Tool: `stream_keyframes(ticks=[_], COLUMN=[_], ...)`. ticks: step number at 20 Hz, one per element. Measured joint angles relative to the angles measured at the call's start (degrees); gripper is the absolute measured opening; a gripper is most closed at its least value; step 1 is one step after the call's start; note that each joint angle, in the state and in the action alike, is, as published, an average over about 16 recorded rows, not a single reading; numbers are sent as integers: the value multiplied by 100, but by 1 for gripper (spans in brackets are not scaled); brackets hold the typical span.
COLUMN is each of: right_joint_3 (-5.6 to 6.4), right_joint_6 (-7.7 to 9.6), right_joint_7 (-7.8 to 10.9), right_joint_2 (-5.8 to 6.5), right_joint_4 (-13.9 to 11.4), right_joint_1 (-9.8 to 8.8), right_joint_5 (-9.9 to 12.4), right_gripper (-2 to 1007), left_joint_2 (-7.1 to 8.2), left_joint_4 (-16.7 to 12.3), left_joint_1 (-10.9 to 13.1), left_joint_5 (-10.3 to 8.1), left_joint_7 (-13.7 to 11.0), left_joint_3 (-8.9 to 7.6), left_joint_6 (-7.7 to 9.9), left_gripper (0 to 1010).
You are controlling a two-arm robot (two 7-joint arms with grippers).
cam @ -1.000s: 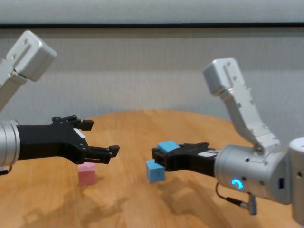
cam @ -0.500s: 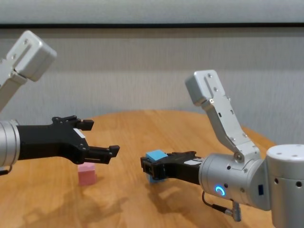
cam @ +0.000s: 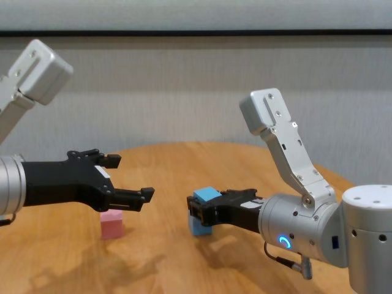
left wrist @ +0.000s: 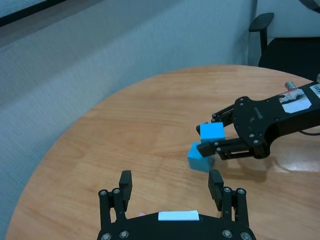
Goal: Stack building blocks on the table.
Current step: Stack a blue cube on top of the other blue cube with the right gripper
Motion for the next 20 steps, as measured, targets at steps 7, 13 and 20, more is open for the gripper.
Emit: stream_keyframes(ticks=[7,13,20], right_joint_3=[-5,-26,-17], right_joint_6=[-155,-238,-346], right_joint_7=[-11,-13,-47], right_joint_2=[-22,-76,-172], right_joint_4=[55,213,515], right_joint_1=[28,95,230], right_joint_5=[-127,-230,-331], right_gripper=[370,370,370], left_joint_2=[0,0,0], left_joint_4=[0,0,0], left_joint_1=[0,0,0], left_joint_5=[0,0,0], left_joint_7=[0,0,0], left_joint_3=[0,0,0], left_joint_6=[0,0,0], left_gripper=[1003,1003,1003])
